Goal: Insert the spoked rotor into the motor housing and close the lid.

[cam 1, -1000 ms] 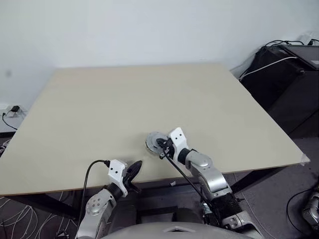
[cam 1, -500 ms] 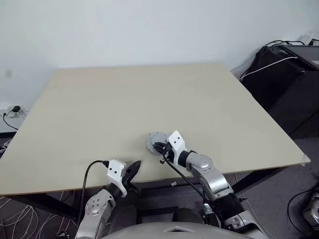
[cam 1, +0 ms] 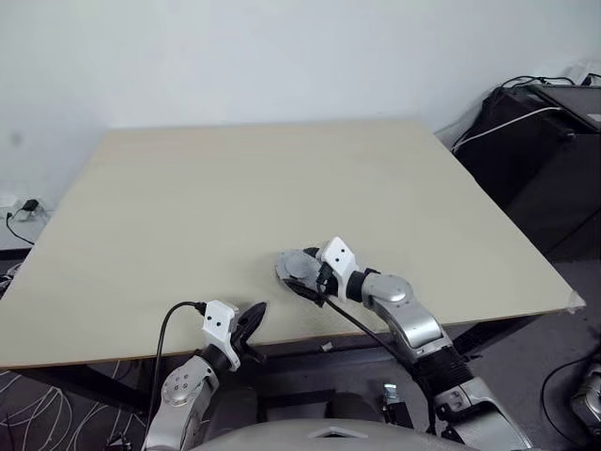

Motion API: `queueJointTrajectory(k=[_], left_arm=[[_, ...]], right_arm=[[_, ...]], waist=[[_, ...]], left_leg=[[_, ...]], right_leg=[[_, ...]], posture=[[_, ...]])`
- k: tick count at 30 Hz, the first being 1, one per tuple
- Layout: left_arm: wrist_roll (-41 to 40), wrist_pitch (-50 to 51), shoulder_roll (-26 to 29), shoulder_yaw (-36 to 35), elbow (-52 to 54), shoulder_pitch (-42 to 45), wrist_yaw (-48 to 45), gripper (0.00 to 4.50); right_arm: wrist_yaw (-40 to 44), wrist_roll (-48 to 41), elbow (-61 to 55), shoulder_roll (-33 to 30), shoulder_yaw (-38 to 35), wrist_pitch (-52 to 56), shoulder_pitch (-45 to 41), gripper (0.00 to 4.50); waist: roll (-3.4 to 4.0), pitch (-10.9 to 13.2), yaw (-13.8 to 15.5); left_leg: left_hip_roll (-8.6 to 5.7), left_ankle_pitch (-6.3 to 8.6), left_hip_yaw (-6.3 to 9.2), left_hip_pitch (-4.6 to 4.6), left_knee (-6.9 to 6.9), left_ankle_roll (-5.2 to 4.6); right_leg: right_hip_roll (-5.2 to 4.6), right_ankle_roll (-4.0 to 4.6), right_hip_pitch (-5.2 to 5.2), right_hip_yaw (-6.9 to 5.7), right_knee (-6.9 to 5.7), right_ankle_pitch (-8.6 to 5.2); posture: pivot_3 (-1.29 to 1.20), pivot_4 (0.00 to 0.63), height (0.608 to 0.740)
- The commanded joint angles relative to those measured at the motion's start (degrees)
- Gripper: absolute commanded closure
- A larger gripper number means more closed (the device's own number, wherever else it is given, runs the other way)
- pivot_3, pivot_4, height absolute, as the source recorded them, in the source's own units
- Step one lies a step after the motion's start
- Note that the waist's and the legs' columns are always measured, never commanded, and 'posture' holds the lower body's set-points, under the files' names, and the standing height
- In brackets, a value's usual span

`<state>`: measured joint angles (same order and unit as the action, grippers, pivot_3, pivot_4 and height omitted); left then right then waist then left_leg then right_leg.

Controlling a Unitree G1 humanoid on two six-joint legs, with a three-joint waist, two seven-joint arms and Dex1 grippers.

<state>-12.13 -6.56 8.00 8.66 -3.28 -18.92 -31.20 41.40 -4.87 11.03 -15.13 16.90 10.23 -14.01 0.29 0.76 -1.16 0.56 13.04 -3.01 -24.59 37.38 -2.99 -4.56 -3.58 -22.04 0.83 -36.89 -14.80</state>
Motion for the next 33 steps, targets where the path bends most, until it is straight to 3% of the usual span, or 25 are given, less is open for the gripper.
queueJointTrajectory(k=[1,18,23,33], left_arm=[[-0.1,-0.3,-0.2,0.3,3.5,0.1,0.5,4.50],[-0.1,-1.3,-0.8,0.1,3.3,-0.7,1.8,4.50],[0.0,-1.6,-1.0,0.0,2.9,-0.6,1.7,4.50],[-0.1,-0.3,-1.0,0.4,4.6,-0.7,1.8,4.50]], right_arm=[[1.4,-0.4,1.5,0.1,-0.8,-1.7,-2.4,0.01],[4.0,1.2,12.5,0.3,-1.0,-3.3,-8.3,0.01],[4.5,0.8,12.2,0.5,-1.0,-2.4,-8.3,1.26],[1.1,-1.9,5.4,2.5,-3.8,2.3,-5.1,1.30]], waist=[[-0.01,0.0,0.0],[0.02,0.0,0.0],[0.02,0.0,0.0],[0.03,0.0,-0.1]], left_leg=[[0.00,0.00,0.00,0.00,0.00,0.00],[0.00,0.00,0.01,0.02,0.00,0.01],[0.00,0.00,0.01,0.02,0.00,0.01],[0.00,0.00,0.01,-0.01,-0.01,0.01]], right_leg=[[-0.01,0.00,0.00,0.00,0.00,0.00],[-0.24,0.01,-0.01,0.02,-0.03,0.01],[-0.26,0.01,-0.01,0.02,-0.03,0.01],[-0.33,0.01,-0.04,0.02,-0.03,0.01]], posture=[[0.00,0.000,0.740],[0.00,0.000,0.740],[0.00,0.000,0.740],[0.00,0.000,0.740]])
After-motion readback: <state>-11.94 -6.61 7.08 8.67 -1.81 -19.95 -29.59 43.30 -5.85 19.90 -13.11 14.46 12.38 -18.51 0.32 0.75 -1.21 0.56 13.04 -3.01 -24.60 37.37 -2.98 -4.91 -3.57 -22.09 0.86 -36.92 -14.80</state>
